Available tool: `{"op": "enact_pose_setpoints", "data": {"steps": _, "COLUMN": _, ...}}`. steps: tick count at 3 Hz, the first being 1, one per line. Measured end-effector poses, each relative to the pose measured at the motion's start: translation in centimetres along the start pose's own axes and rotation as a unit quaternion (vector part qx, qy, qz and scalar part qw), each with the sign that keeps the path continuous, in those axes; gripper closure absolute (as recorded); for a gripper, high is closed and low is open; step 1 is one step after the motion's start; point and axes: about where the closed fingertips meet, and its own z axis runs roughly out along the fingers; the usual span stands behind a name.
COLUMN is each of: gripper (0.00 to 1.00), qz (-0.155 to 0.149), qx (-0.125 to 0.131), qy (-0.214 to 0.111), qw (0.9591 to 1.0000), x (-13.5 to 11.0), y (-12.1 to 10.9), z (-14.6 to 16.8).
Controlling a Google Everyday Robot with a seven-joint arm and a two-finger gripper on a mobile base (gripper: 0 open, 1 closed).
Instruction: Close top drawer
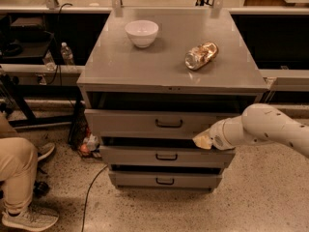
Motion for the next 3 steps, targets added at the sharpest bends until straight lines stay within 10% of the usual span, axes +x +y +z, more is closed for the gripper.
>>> {"op": "enact_pose_setpoints", "data": {"steps": 2, "gripper": 1.00, "qz": 0.071, "qx": 0.055, "qy": 0.058, "qw": 0.9943, "x": 6.1, "y": -1.9, "z": -5.0}}
{"op": "enact_pose_setpoints", "data": {"steps": 3, "gripper": 1.00, "qz": 0.126, "qx": 0.082, "qy": 0.100, "qw": 0.9835, "x": 10.0, "y": -2.0, "z": -8.7}}
